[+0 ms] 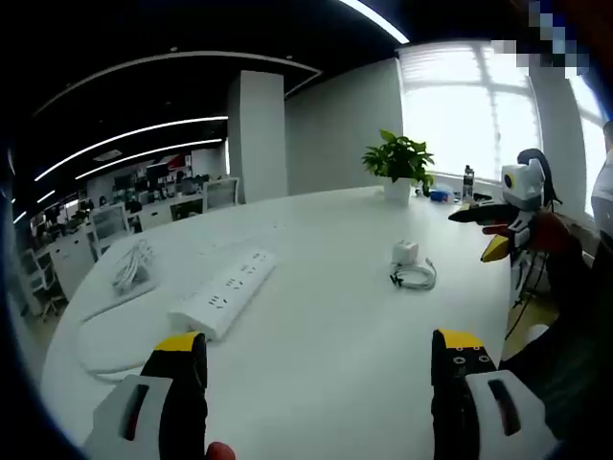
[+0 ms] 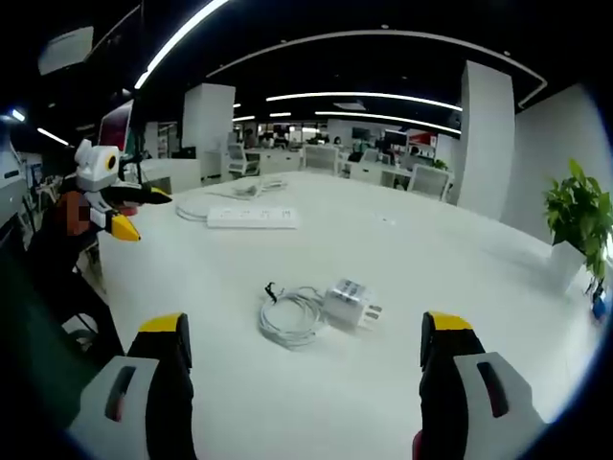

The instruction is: Straighten the power strip on the desk, plug the charger into it

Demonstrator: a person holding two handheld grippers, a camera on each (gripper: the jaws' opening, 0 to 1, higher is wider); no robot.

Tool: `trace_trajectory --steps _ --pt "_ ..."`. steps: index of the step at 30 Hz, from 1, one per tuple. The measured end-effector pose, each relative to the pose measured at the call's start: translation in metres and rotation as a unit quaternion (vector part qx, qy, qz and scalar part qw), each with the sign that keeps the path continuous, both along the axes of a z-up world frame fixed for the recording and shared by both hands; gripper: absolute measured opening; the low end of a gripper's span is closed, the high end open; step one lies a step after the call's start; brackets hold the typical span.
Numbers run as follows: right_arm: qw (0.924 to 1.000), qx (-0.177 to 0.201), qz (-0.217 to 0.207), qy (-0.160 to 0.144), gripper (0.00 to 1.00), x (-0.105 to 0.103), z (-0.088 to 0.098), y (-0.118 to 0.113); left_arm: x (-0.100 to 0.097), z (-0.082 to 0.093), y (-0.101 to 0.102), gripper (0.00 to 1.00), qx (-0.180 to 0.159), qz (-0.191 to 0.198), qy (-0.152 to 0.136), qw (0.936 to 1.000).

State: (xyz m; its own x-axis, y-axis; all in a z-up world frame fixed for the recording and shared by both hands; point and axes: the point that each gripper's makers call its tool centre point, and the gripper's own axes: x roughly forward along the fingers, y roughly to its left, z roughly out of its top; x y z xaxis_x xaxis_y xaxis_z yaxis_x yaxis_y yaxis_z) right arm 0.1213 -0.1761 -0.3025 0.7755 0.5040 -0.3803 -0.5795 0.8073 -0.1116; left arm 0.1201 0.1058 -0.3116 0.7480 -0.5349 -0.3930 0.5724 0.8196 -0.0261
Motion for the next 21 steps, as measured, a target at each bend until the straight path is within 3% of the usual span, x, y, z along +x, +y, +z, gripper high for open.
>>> trace_trajectory --steps 21 --pt "0.9999 0.005 0.010 0.004 0.99 0.002 -0.002 0.005 0.013 -0.002 0.013 1.00 0.015 0.017 -0.004 0.9997"
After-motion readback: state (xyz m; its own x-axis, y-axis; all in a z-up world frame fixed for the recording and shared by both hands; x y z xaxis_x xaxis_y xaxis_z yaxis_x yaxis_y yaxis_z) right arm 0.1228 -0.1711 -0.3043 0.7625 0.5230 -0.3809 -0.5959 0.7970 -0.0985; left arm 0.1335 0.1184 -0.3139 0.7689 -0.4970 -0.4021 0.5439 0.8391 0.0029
